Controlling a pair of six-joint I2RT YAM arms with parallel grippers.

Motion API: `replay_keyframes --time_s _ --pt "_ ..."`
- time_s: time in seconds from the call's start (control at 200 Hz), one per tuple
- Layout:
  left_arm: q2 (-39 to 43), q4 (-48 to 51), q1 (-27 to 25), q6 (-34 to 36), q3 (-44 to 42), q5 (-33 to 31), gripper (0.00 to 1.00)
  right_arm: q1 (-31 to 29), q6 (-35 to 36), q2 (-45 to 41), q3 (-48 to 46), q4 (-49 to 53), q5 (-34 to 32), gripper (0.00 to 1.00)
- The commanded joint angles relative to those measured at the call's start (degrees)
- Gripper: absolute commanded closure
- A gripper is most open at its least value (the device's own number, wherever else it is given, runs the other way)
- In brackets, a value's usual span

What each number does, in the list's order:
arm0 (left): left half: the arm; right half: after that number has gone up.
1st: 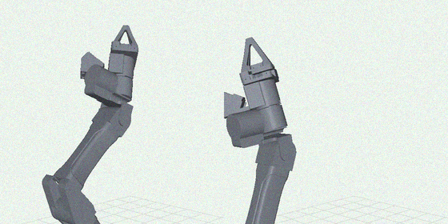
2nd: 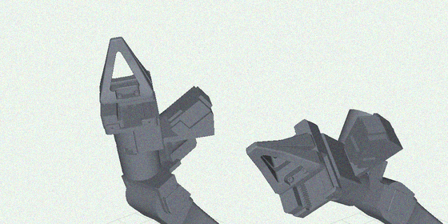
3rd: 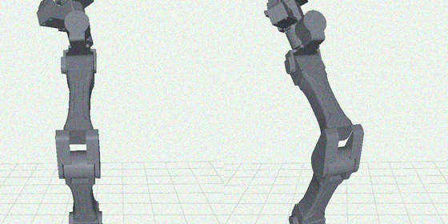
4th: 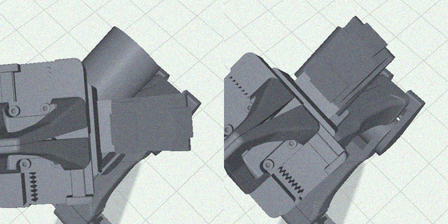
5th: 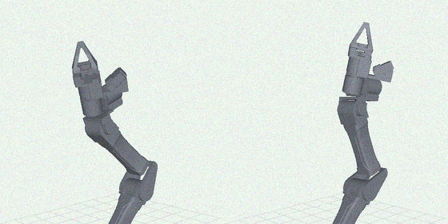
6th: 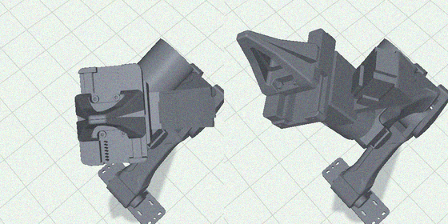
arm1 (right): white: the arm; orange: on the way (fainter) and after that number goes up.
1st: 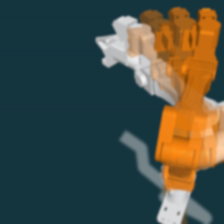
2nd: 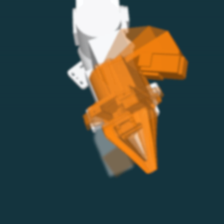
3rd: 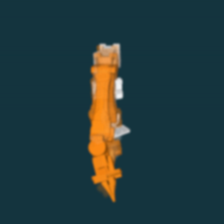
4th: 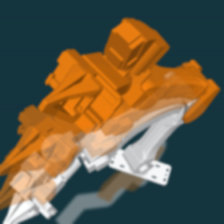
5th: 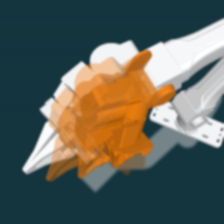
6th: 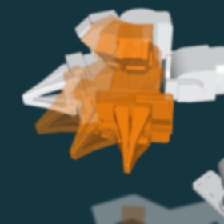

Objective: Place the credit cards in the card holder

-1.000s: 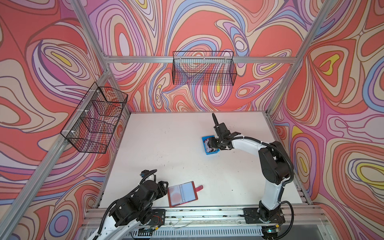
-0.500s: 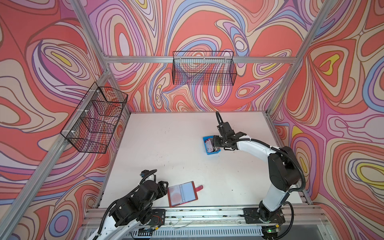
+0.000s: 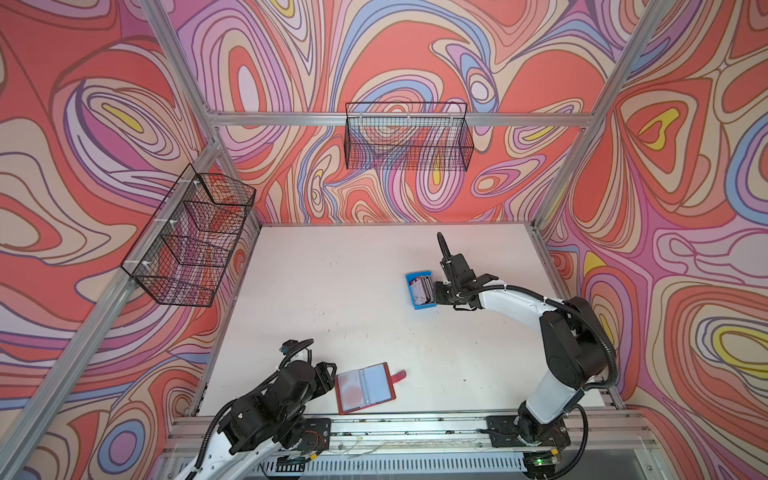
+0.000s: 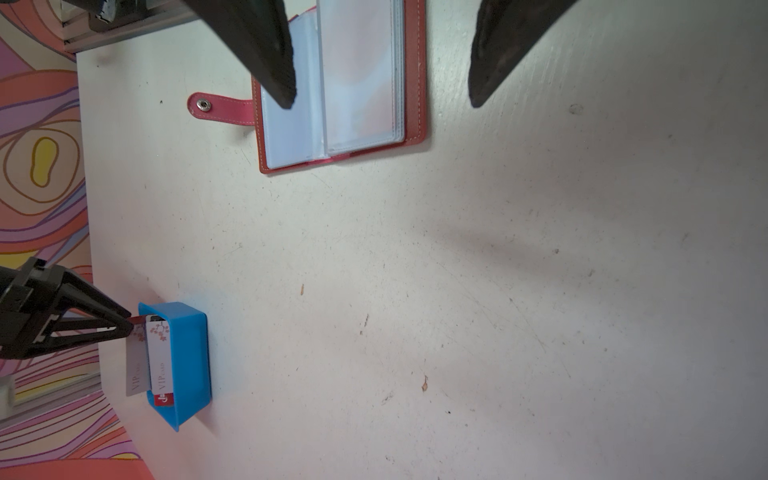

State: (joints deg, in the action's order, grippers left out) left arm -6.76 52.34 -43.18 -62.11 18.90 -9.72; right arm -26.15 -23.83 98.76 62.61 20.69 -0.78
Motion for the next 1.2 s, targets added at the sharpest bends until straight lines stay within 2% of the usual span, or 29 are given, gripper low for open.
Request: replay_keyframes --time_s 0.0,0.285,0.521,0.841,0.996,1.197 --pt "0.7 2.7 -0.2 0.5 -0.9 -1.2 0.32 0.5 1.6 -1.2 -0.5 -1.4 -1.5 0.68" --pt "0.7 2.6 -0.2 0.6 -0.9 -1.0 0.32 0.4 2.6 0.3 0.0 -1.7 -0.6 0.87" --pt "0.7 2.6 -0.2 0.6 -0.9 -1.0 0.33 0.4 2.9 0.6 -0.1 -1.7 -0.4 0.88" --pt "0.7 2.6 -0.2 0.6 -0.9 -0.9 0.33 0.4 3.2 1.5 -0.5 -0.8 -1.7 0.84" --pt "0.7 2.6 -0.2 0.6 -1.0 -0.9 0.33 0.5 3.2 1.8 -0.7 -1.1 -1.4 0.9" --pt "0.7 2.5 -0.2 0.7 -1.0 -0.8 0.33 0.4 3.2 1.6 -0.9 -1.1 -0.9 0.9"
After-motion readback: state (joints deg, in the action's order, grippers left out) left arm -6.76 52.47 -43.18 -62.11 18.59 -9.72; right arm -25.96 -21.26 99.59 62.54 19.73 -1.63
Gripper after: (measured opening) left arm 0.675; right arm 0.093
